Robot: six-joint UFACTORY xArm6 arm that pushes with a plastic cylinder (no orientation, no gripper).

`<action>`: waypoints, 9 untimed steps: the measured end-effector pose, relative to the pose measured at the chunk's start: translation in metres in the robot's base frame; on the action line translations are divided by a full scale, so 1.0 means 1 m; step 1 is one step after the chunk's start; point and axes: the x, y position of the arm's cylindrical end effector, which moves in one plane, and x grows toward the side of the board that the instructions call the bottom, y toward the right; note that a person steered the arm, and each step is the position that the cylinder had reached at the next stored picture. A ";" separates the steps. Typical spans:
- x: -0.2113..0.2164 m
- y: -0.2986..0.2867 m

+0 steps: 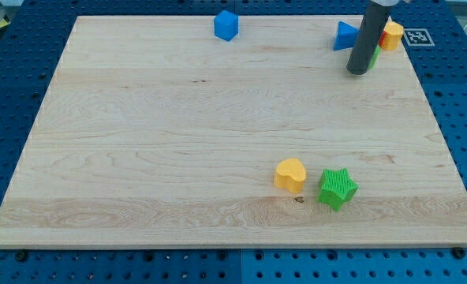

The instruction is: Push yellow heart below the blue triangle

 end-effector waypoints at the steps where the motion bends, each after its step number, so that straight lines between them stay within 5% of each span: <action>1: -0.004 0.005; 3: -0.001 0.007; 6: 0.125 -0.143; 8: 0.245 -0.178; 9: 0.245 -0.170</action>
